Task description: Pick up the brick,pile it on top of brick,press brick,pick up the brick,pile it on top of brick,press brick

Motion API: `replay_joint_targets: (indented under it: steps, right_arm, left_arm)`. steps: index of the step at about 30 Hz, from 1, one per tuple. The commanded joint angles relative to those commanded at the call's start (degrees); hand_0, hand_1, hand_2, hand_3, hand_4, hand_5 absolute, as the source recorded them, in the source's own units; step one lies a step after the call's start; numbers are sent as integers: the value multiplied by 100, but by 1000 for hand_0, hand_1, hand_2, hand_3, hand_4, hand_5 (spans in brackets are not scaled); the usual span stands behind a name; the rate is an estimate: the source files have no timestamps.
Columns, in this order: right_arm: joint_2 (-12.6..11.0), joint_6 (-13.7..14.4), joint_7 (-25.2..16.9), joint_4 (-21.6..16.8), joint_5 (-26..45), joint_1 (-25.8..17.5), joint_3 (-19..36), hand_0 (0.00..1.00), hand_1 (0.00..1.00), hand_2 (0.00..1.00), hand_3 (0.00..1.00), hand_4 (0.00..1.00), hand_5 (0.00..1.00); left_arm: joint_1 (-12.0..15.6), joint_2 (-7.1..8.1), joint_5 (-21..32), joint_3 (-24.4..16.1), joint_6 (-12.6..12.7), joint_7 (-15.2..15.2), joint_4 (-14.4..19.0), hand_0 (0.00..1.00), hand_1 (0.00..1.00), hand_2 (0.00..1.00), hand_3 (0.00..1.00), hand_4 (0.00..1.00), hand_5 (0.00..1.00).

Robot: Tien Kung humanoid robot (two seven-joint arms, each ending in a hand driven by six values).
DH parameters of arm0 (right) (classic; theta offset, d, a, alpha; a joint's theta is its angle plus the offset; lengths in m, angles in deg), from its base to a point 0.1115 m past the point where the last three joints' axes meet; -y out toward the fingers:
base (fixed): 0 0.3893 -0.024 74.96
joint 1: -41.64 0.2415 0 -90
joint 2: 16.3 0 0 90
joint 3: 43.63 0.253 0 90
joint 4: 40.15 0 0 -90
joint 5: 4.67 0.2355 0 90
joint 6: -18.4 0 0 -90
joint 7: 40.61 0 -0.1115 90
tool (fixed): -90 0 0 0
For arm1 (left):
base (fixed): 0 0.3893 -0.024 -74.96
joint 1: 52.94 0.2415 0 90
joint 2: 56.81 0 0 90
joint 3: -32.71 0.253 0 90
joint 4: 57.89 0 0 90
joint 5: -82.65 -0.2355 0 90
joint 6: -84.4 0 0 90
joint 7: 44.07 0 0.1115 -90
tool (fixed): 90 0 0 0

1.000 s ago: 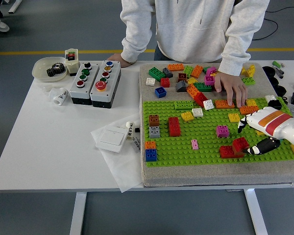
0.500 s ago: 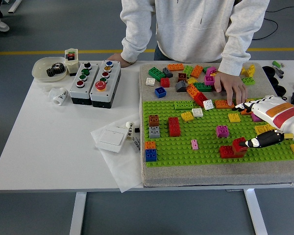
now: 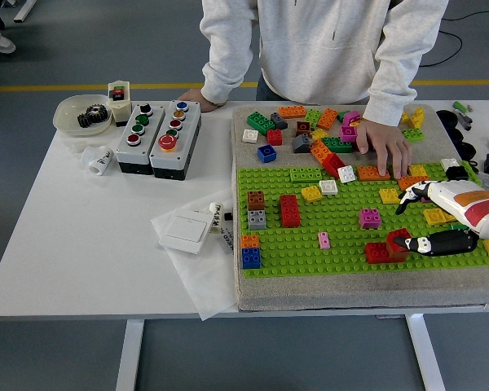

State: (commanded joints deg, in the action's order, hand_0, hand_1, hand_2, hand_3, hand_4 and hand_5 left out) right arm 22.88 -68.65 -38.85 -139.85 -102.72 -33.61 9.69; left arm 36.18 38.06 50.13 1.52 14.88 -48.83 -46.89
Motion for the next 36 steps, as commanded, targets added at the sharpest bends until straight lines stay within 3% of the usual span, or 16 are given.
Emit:
replay_joint_targets:
  steps: [14,36]
  right_arm:
    - [29,-68,-67,-129,-48,-144,-228,660,649,696,531,842,455]
    - [120,-113,-102,112,-62,101,-567,657,648,691,528,821,473]
  left_arm:
    - [-3,0,5,9,-3,-2,0,726,746,790,626,679,622]
    - [-15,-1,46,51,3,-3,13,726,745,788,625,678,626]
